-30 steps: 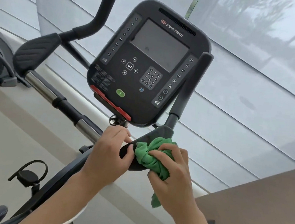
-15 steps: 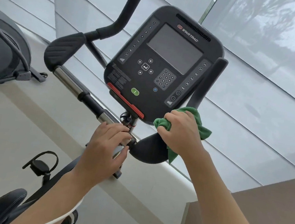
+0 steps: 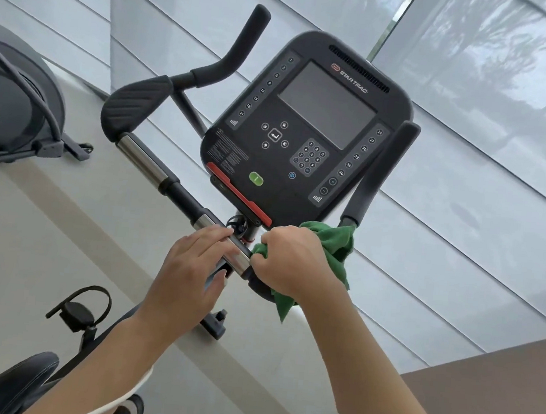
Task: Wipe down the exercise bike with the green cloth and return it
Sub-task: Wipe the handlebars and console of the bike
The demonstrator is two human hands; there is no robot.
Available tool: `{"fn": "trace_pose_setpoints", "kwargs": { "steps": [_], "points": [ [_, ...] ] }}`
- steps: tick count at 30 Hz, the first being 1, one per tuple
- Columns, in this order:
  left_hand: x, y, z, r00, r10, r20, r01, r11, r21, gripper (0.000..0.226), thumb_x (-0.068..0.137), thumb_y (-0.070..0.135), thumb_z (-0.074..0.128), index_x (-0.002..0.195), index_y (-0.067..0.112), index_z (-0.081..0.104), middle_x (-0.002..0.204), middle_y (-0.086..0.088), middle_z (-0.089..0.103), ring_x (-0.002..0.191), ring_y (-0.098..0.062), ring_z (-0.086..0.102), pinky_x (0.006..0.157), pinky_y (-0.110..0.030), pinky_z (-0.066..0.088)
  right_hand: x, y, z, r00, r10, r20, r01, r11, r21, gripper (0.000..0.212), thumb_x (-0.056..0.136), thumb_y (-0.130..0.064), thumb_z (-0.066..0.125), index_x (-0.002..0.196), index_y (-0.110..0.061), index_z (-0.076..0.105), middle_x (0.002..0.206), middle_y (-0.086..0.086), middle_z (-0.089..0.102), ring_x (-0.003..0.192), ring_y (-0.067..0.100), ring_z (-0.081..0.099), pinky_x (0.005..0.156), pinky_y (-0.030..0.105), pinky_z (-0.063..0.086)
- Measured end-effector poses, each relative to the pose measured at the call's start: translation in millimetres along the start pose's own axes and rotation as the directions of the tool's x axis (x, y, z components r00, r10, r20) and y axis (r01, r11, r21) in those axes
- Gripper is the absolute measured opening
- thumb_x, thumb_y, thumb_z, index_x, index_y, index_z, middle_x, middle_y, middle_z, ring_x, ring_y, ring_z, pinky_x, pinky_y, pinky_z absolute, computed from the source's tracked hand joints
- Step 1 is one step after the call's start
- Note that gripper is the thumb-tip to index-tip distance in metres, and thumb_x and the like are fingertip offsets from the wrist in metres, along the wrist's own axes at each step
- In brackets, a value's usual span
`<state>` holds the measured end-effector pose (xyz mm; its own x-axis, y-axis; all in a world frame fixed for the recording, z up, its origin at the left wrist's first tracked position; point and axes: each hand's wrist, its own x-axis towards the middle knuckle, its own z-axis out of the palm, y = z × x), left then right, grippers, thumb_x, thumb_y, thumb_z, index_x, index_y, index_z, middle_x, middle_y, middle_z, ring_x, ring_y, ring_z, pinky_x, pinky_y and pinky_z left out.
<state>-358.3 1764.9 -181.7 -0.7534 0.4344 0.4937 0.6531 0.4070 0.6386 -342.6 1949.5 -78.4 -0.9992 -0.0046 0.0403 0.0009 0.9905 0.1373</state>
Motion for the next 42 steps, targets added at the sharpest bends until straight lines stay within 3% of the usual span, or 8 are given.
{"fn": "trace_pose_setpoints", "kwargs": {
  "steps": [8, 15, 19, 25, 27, 31, 37, 42],
  "points": [
    [4, 5, -7, 1.000, -0.017, -0.003, 0.017, 1.000, -0.001, 0.044, 0.083, 0.001, 0.080, 0.120, 0.024, 0.071, 0.148, 0.005, 0.059, 0.146, -0.018, 0.047, 0.116, -0.045, 0.042, -64, -14, 35, 0.910, 0.100, -0.402, 0.059, 0.930, 0.363, 0.021, 0.079, -0.020, 0.061, 0.099, -0.014, 0.066, 0.103, -0.006, 0.061, 0.106, 0.019, 0.053, 0.102, 0.034, 0.038],
    [30, 22, -26, 0.990, 0.108, 0.093, -0.119, 0.985, 0.125, 0.024, 0.087, 0.010, 0.077, 0.109, 0.020, 0.076, 0.120, 0.004, 0.071, 0.119, -0.018, 0.063, 0.108, -0.045, 0.049, -124, 8, 66, 0.826, 0.166, -0.538, 0.085, 0.908, 0.411, 0.029, 0.081, -0.013, 0.067, 0.110, -0.012, 0.069, 0.120, -0.003, 0.061, 0.117, 0.022, 0.053, 0.105, 0.035, 0.043],
    [45, 49, -16, 0.952, 0.227, 0.206, -0.248, 0.965, 0.083, 0.026, 0.090, 0.014, 0.076, 0.116, 0.015, 0.074, 0.119, 0.003, 0.070, 0.114, -0.015, 0.062, 0.104, -0.033, 0.052, -124, 34, 63, 0.755, 0.429, -0.497, -0.046, 0.790, 0.611, 0.028, 0.082, -0.010, 0.062, 0.110, -0.010, 0.068, 0.117, -0.001, 0.059, 0.112, 0.021, 0.052, 0.099, 0.036, 0.047],
    [51, 73, 15, 0.890, 0.288, 0.354, -0.322, 0.946, 0.038, 0.039, 0.097, 0.024, 0.071, 0.134, 0.019, 0.063, 0.139, 0.006, 0.056, 0.128, -0.012, 0.050, 0.108, -0.019, 0.037, -112, 78, 47, 0.529, 0.799, -0.286, -0.107, 0.398, 0.911, 0.025, 0.084, -0.010, 0.057, 0.107, -0.017, 0.061, 0.107, 0.001, 0.060, 0.098, 0.018, 0.061, 0.088, 0.039, 0.054],
    [59, 79, 23, 0.865, 0.322, 0.386, -0.372, 0.926, 0.062, 0.041, 0.095, 0.028, 0.072, 0.134, 0.020, 0.063, 0.143, 0.005, 0.053, 0.130, -0.015, 0.048, 0.108, -0.021, 0.035, -102, 89, 42, 0.514, 0.817, -0.261, -0.070, 0.344, 0.936, 0.028, 0.087, -0.009, 0.058, 0.112, -0.021, 0.059, 0.113, 0.001, 0.059, 0.101, 0.013, 0.060, 0.090, 0.032, 0.053],
    [77, 77, 42, 0.840, 0.411, 0.355, -0.465, 0.881, 0.081, 0.037, 0.095, 0.030, 0.067, 0.129, 0.016, 0.066, 0.141, 0.000, 0.054, 0.130, -0.020, 0.048, 0.112, -0.023, 0.034, -75, 66, 45, 0.634, 0.741, -0.221, 0.057, 0.240, 0.969, 0.043, 0.090, -0.002, 0.057, 0.132, -0.012, 0.052, 0.127, 0.006, 0.052, 0.114, 0.015, 0.056, 0.099, 0.026, 0.048],
    [70, 60, 71, 0.835, 0.530, 0.146, -0.540, 0.841, 0.034, 0.028, 0.094, 0.016, 0.060, 0.120, 0.007, 0.068, 0.133, -0.005, 0.061, 0.124, -0.023, 0.053, 0.112, -0.031, 0.036, -98, 7, 85, 0.502, 0.830, -0.245, 0.222, 0.150, 0.963, 0.041, 0.094, 0.002, 0.055, 0.133, -0.011, 0.053, 0.138, 0.004, 0.047, 0.136, 0.025, 0.048, 0.116, 0.037, 0.041],
    [71, 54, 74, 0.829, 0.543, 0.131, -0.549, 0.836, 0.010, 0.028, 0.095, 0.014, 0.058, 0.120, 0.007, 0.068, 0.134, -0.004, 0.061, 0.127, -0.019, 0.053, 0.112, -0.035, 0.037, -100, -13, 95, 0.503, 0.833, -0.230, 0.263, 0.107, 0.959, 0.043, 0.100, 0.000, 0.057, 0.141, -0.009, 0.051, 0.147, 0.005, 0.043, 0.144, 0.025, 0.043, 0.120, 0.037, 0.037]
  ]
}}
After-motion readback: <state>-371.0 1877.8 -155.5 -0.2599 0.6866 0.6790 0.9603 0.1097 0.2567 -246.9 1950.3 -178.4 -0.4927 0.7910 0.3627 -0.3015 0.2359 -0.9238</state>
